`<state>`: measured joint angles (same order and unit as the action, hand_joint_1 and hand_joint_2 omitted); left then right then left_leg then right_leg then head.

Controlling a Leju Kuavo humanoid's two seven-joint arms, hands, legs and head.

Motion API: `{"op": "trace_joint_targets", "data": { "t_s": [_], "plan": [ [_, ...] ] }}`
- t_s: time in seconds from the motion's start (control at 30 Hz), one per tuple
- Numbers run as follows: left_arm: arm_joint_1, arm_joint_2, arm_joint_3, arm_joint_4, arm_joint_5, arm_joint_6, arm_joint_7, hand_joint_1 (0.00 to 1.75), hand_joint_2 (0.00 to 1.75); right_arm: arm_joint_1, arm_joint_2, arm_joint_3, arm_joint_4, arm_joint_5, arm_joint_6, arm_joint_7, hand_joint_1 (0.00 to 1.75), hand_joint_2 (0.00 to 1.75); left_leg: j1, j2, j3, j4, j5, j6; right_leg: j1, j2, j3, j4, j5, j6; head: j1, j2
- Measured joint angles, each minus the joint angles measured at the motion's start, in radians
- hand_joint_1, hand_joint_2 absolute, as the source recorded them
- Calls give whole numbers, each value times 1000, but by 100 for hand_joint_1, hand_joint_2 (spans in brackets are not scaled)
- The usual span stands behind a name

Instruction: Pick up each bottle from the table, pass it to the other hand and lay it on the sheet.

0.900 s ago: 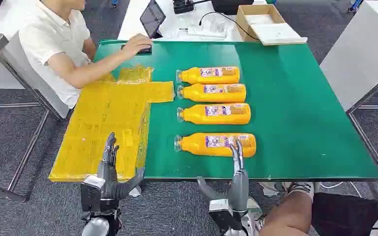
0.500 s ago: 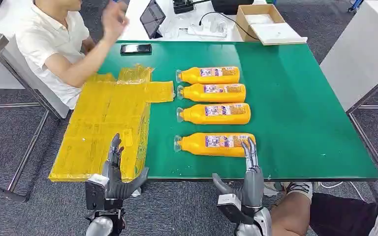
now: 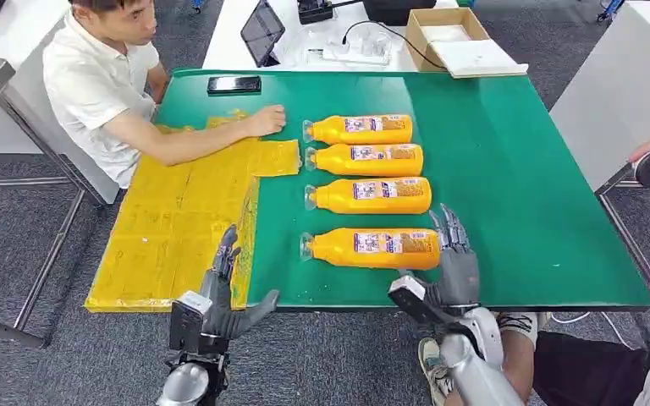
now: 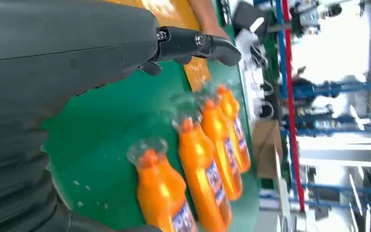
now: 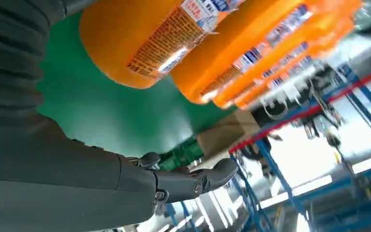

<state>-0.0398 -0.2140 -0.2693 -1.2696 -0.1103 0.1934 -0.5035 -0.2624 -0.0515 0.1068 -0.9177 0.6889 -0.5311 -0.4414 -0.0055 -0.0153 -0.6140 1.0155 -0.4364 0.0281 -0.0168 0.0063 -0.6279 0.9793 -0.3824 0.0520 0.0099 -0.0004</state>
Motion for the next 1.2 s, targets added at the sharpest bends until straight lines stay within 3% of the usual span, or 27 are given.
{"op": "trace_joint_targets", "data": {
  "t_s": [0.33,0.6,1.07,1.1,1.13,1.2],
  "plan": [
    [-54,-18,-36,73,24,-26,-19,0,175,-184,4,53,250,124,77,84,0,175,0,0,0,0,0,0,0,0,0,0,0,0,0,0],
    [-63,-19,-42,94,23,-29,-20,0,175,-227,7,94,326,141,97,98,0,175,0,-1,0,0,0,0,0,0,0,0,0,0,0,0],
    [-65,-19,-47,102,40,-70,-13,0,175,-333,-4,220,427,277,333,277,3,175,0,5,5,0,0,0,0,2,3,0,0,0,0,0],
    [-65,-20,-47,102,40,-72,-13,0,175,-346,-10,234,434,287,361,296,138,175,0,5,6,0,0,0,0,2,4,0,0,0,0,0],
    [-66,-20,-47,102,40,-76,-13,0,175,-360,-12,248,443,294,393,311,155,175,0,6,8,0,-1,0,0,2,5,0,0,0,0,0],
    [-68,-20,-47,106,40,-82,-13,0,175,-386,-19,274,460,303,448,323,155,175,0,5,11,0,-1,0,0,2,8,-1,0,-1,0,0]
  ]
}}
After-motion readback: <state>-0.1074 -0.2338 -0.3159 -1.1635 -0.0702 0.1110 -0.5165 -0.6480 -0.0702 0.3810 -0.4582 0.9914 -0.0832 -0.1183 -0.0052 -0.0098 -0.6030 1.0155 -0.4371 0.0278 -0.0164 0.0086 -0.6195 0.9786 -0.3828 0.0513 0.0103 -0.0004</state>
